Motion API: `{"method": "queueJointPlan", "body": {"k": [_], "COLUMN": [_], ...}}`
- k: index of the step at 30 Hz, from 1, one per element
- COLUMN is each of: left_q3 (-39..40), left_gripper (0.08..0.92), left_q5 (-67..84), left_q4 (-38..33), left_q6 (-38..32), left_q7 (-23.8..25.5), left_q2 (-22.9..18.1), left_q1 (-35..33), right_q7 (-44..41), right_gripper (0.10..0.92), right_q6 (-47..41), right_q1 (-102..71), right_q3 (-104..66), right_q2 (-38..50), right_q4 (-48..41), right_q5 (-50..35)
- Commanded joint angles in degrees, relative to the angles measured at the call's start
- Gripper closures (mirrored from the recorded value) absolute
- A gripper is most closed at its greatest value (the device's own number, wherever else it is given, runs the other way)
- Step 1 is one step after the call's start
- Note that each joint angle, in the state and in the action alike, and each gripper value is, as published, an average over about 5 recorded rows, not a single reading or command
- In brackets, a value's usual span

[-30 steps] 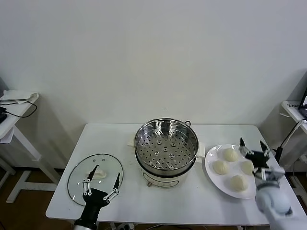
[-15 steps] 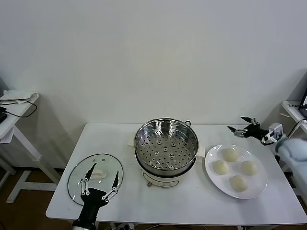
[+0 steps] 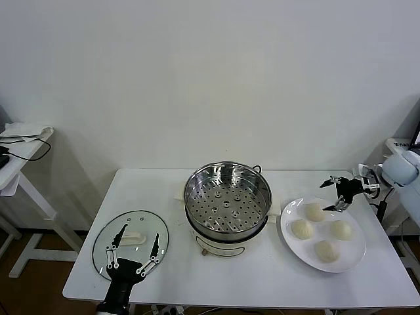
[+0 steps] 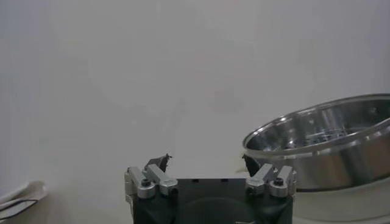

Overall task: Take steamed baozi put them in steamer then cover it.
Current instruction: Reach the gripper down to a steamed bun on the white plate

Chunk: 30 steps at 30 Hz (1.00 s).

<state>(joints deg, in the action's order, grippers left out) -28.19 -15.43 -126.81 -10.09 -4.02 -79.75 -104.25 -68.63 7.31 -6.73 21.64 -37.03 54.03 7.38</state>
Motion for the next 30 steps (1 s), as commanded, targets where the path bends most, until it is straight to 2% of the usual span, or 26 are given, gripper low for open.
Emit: {"method": "queueJointPlan", "body": {"k": [1,13,24,26,30], "left_q3": [-0.4,-0.9,-1.0,-1.0,-1.1], "left_gripper": [0.177,0.177,0.177,0.177,0.177], "left_q5": [0.1,0.1,0.1,0.1,0.2], "left_q4": [0.0,0.5,1.0,1.1,1.4], "left_q6": [-0.1,-0.1,-0.1,-0.1,-0.2], "left_q7": [-0.2,-0.7,-1.1,-1.1,-1.3], "left_q2": [-0.3,-0.7,-0.8,-0.8,-0.9], "left_q1": [-0.4,-0.6,-0.7,-0.7,-0.6], "right_q7": [-2.7,2.6,2.9,2.9,3.0], "right_gripper": [0.203,0.203,0.205,0.223,0.33], "right_q6": [3.0,3.8,3.9,3.9,3.9], "right_q1": [5.6,3.4,2.7,2.7,2.5], "right_q3": [7.0,5.0,4.3,4.4,4.5], "right_q2": [-5.1,-12.4,-14.9,-14.9,-14.7], "right_q4": [-6.9,-14.6,-16.8,-16.7,-16.5], "right_q5": [15.6,14.5,14.8,14.9,14.7]}}
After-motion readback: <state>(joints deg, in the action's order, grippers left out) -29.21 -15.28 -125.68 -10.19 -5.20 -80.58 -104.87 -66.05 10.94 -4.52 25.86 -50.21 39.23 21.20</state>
